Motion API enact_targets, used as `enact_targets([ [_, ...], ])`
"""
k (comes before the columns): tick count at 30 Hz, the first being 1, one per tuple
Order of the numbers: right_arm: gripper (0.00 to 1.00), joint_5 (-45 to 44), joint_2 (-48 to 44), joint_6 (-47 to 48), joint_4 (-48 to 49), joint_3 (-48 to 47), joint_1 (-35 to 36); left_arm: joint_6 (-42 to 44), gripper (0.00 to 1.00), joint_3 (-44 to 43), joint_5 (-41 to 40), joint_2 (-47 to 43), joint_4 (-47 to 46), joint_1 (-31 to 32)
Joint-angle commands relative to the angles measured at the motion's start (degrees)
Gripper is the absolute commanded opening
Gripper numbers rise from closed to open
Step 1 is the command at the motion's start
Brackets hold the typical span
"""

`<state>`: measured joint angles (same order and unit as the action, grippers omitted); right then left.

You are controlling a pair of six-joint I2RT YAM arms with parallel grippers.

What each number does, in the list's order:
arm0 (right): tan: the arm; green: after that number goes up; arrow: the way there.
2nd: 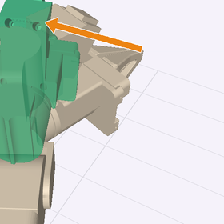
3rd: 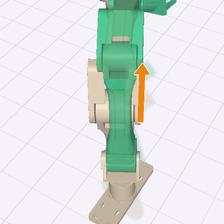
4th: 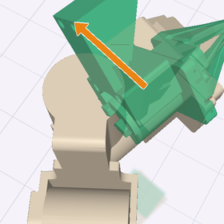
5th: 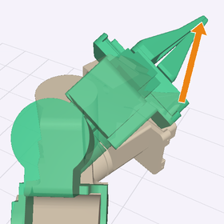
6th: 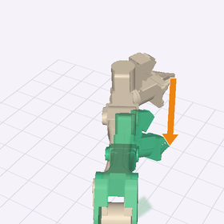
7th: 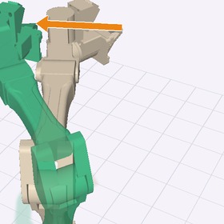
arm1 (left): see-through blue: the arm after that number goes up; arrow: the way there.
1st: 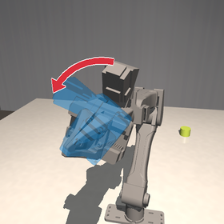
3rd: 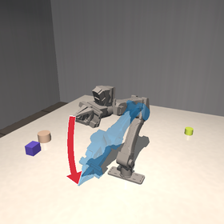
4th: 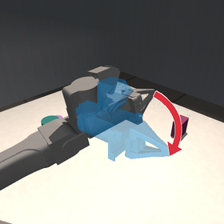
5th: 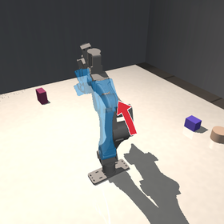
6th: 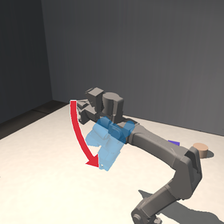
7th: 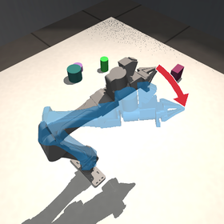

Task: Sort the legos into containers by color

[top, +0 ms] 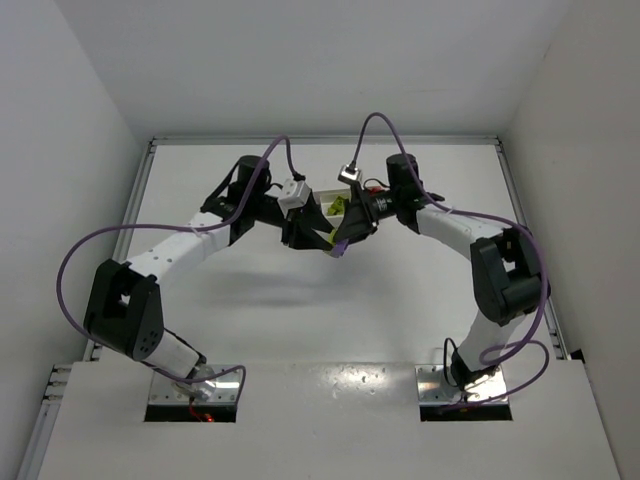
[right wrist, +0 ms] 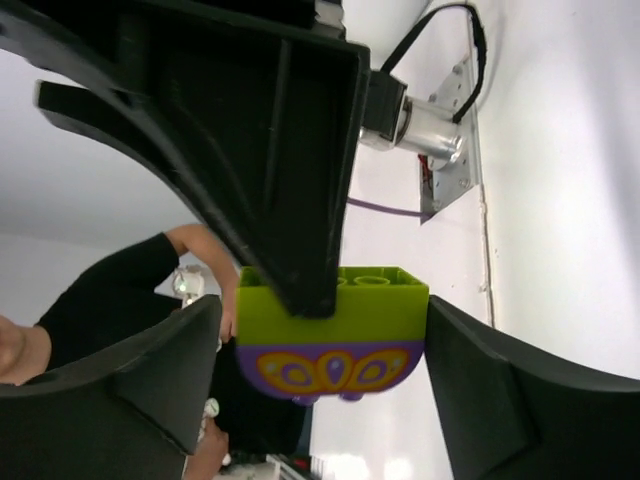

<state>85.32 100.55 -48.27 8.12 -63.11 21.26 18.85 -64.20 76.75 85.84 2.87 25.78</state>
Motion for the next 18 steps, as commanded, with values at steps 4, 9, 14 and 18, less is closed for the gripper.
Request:
enact_targets([
  [4,0.87,6.35,-2.91,-0.95,4.98,-1.4,-2.1,3.38,0.08,0.4,0.15,-2.17,0.55,0.5],
  [9,0.97,6.35,-2.91,-0.95,6.38,-1.4,-2.89,0.5,0.07,1.62,-1.24,-3.84,1.08,0.5],
  [14,0.97,-0.58,-5.1,3.08,7.01,1.14,-8.95,-6.36,0.03,3.74,-5.73,-6.04,0.56,-1.6],
  [18,0.92,-16.96,-5.72,51.55,-36.49,-8.9,-9.83,-32.72,0.0,10.21,-8.98,-8.05,-21.4,-3.45],
])
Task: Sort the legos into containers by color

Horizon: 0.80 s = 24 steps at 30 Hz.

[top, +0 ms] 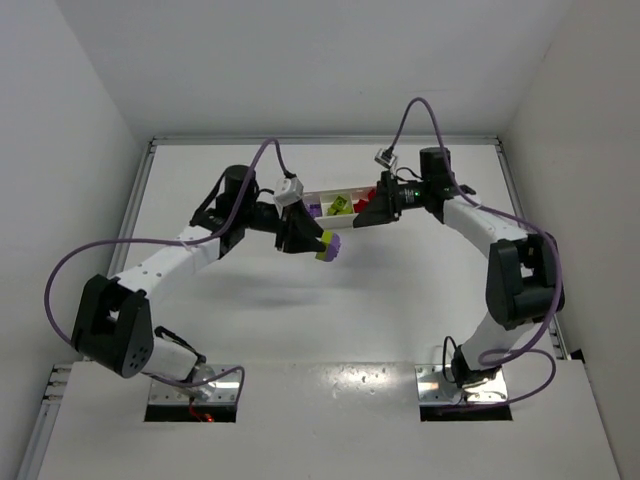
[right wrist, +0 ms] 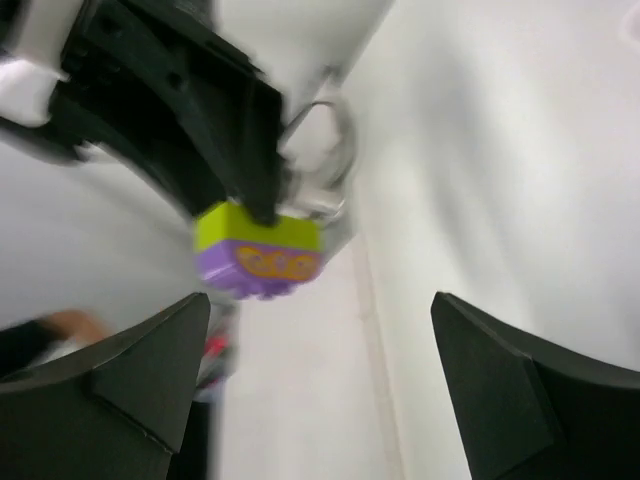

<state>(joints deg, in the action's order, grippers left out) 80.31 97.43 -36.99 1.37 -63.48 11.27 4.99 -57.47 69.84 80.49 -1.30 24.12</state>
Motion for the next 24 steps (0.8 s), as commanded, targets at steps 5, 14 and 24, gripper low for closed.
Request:
enact_targets([
  [5,0.85,-20.9,-4.7,57.12,-42.32,-8.32,3.5,-37.41,0.0,4.74,-5.85,-1.3,-31.22,-3.2],
  [14,0.85,-18.17,-7.16,56.59,-39.6,-8.23,8.42,-50.7,0.0,4.12,-8.41,2.74,-42.91,-3.2],
  [24,0.9,-14.04,-7.16,53.35,-35.48,-11.83,8.42,-50.7,0.0,1.84,-6.22,5.03,-42.38,-3.2],
])
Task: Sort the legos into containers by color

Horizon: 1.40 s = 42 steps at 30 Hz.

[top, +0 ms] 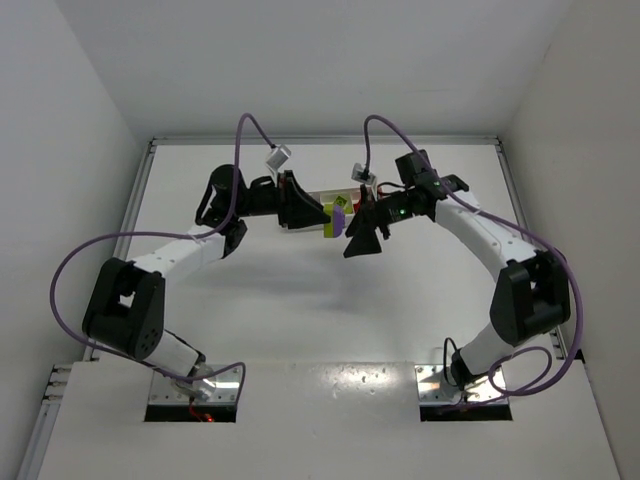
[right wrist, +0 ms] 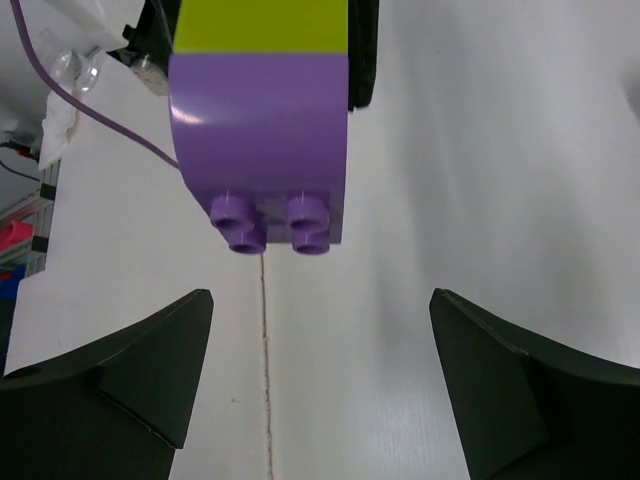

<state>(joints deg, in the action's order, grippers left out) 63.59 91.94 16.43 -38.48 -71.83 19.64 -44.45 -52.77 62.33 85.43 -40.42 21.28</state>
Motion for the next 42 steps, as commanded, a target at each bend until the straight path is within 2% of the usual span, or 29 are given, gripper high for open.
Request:
enact_targets([
  [1,0.9,2.68,-1.68,-1.99,5.42,-3.49,0.05,-1.26,0.0,-2.86,1.31,0.61,-3.26,0.16],
  [9,0.9,3.29,-0.53,-13.34,17.38,-4.01,0.05,1.47,0.0,-3.48,1.31,1.14,-0.36,1.31],
  [13,0.84,3.91,0.52,-15.19,19.75,-4.72,0.58,1.99,0.0,-4.0,1.31,1.14,0.17,1.31],
  [15,0.79,4.43,1.05,-16.51,20.54,-4.72,0.58,2.52,0.0,-4.0,1.83,1.14,0.17,1.84],
  [17,0.71,4.43,1.57,-16.51,21.16,-5.24,0.58,2.52,0.0,-4.0,1.84,1.14,0.87,1.84],
  [18,0.61,4.43,1.57,-17.21,21.16,-5.25,0.58,3.04,0.0,-4.0,1.84,1.14,0.87,1.84],
  [20,0.49,4.43,1.57,-17.22,21.16,-5.25,0.58,3.66,0.0,-4.0,1.84,1.14,1.57,1.84],
  [22,0.4,4.43,1.57,-17.22,21.16,-5.25,0.58,4.37,0.0,-4.0,1.84,1.14,2.28,1.84],
  [24,0.22,5.13,1.57,-17.22,21.16,-5.25,-0.56,5.77,0.0,-3.39,1.31,0.53,3.6,1.84],
  [26,0.13,5.14,1.57,-17.22,20.29,-5.25,-1.09,5.77,0.0,-2.08,1.31,-0.17,4.3,1.23],
  [29,0.05,5.14,0.34,-16.08,18.97,-4.2,-2.32,5.77,0.0,-0.23,-0.1,-1.31,4.83,-0.87],
  [38,0.0,5.14,-1.33,-12.39,13.09,-3.67,-6.62,9.38,0.0,2.32,-3.87,-4.74,10.54,-6.5],
  [42,0.0,3.91,-0.72,-12.38,14.22,-3.67,-7.16,13.41,0.0,2.32,-5.89,-6.58,15.44,-8.7],
])
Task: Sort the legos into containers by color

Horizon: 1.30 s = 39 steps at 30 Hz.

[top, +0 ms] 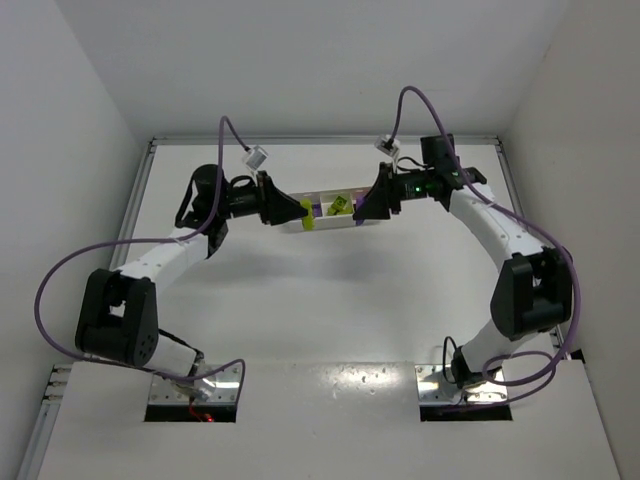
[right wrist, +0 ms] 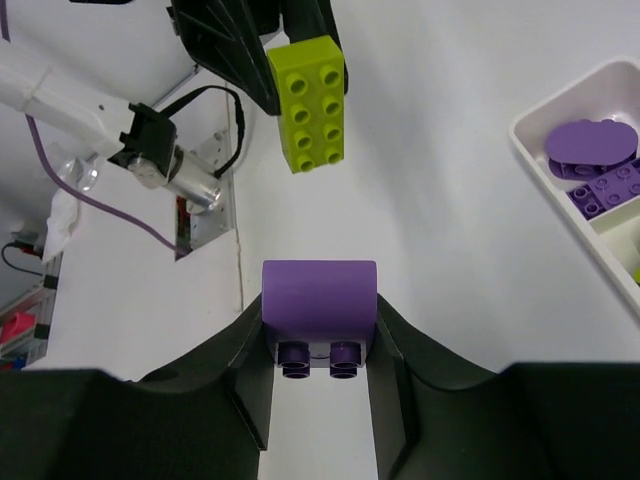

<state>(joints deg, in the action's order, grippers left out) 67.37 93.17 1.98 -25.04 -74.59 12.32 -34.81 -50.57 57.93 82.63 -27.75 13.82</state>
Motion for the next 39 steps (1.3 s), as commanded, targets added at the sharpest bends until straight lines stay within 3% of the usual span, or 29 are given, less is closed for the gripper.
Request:
enact_targets([
  [1,0.0,-1.44,-1.93,1.54,1.48,-0.91,1.12,4.56,0.0,0.12,-3.51,-3.79,3.92,-2.13],
  [6,0.0,-8.56,2.54,-8.72,15.26,-0.21,5.96,9.13,0.0,0.64,-11.86,-9.31,10.94,-5.2],
  [13,0.0,-23.83,17.47,-20.33,23.88,-9.41,9.74,10.46,0.0,1.87,-21.8,-15.39,18.5,-10.48],
  [26,0.0,-32.04,34.62,-20.44,25.14,-26.03,13.88,13.36,0.0,2.93,-21.81,-17.94,23.7,-14.35],
  [31,0.04,-33.1,37.17,-18.77,24.51,-26.58,14.4,13.89,0.0,2.93,-21.28,-17.94,24.23,-14.88],
  [35,0.11,-33.71,36.65,-17.18,23.99,-24.56,14.4,13.89,0.0,2.93,-20.67,-17.42,24.23,-14.88],
  [39,0.47,-34.33,36.04,-16.13,23.46,-23.94,14.4,13.89,0.0,2.93,-20.06,-16.71,22.66,-14.88],
])
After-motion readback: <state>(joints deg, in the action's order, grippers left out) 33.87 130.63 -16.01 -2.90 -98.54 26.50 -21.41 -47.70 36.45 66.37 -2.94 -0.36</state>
